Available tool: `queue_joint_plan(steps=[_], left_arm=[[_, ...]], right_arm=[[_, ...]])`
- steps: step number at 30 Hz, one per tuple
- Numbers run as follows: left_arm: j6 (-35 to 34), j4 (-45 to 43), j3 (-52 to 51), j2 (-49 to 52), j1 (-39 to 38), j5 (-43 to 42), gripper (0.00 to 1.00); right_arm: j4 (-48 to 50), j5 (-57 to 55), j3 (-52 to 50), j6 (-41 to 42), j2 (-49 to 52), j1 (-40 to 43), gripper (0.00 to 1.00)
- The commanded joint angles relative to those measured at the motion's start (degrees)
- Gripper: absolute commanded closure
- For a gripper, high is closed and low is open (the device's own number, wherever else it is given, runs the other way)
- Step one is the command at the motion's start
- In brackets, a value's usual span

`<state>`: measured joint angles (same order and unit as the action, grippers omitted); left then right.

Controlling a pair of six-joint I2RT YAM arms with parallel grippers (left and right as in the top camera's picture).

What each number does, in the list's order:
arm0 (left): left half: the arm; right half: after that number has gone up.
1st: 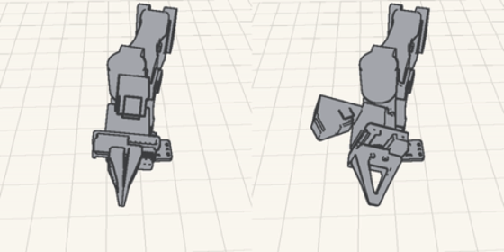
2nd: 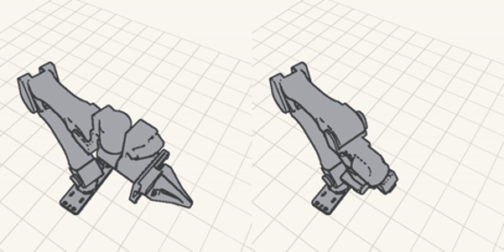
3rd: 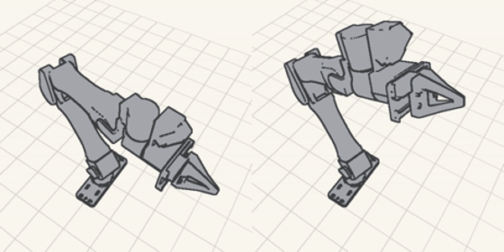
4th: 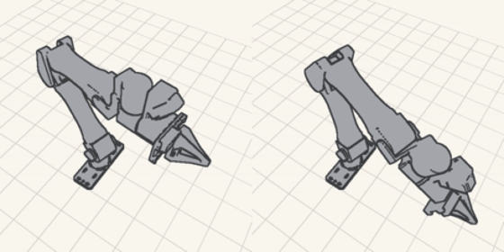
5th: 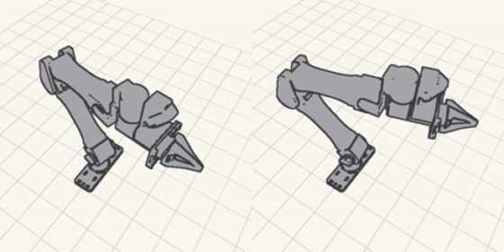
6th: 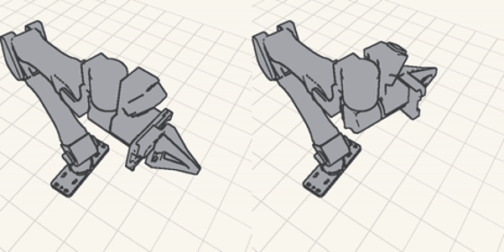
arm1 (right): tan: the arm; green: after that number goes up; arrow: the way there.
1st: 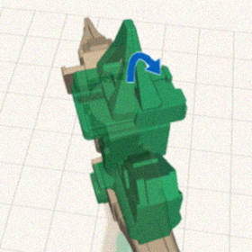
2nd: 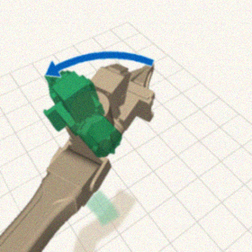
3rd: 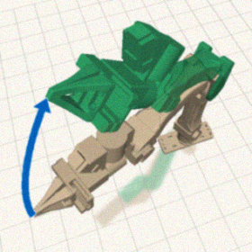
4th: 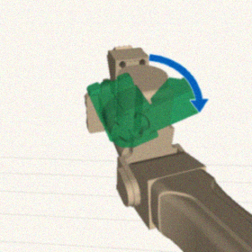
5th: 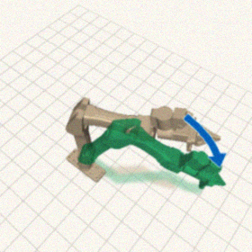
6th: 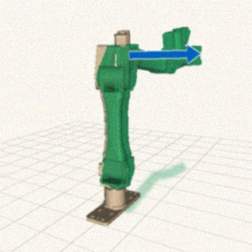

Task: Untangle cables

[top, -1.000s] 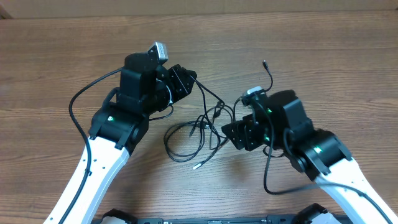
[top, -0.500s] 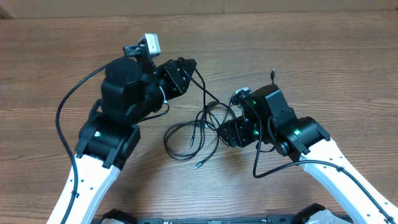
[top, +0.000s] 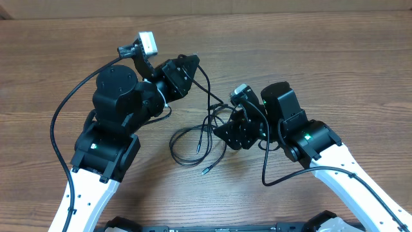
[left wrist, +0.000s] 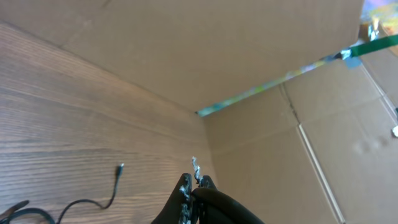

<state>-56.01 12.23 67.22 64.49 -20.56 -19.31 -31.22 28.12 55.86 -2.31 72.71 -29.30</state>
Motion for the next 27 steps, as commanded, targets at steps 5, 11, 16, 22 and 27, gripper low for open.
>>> queue_joint_plan(steps=[5, 11, 16, 22, 27], left_arm=[[-8.6, -1.0, 1.2, -1.2, 0.4, 0.2, 0.96], [-17.1, -0.9, 1.2, -1.3, 0.4, -0.2, 0.96], [-18.5, -0.1, 1.2, -1.3, 0.4, 0.7, 0.96], [-19.3, 2.7, 1.2, -1.3, 1.3, 7.9, 0.96], [-21.8, 7.5, 1.2, -1.2, 2.9, 8.4, 0.96]], right_arm=[[6.2, 7.2, 0.0, -2.8, 0.3, -0.3, 0.3], [10.2, 12.2, 0.0, -2.7, 3.0, -0.3, 0.38], [11.3, 18.8, 0.0, -2.7, 5.6, -0.3, 0.52], [9.4, 18.7, 0.0, -2.7, 5.9, -0.3, 0.96], [8.8, 18.8, 0.0, -2.0, 5.9, -0.3, 0.96]])
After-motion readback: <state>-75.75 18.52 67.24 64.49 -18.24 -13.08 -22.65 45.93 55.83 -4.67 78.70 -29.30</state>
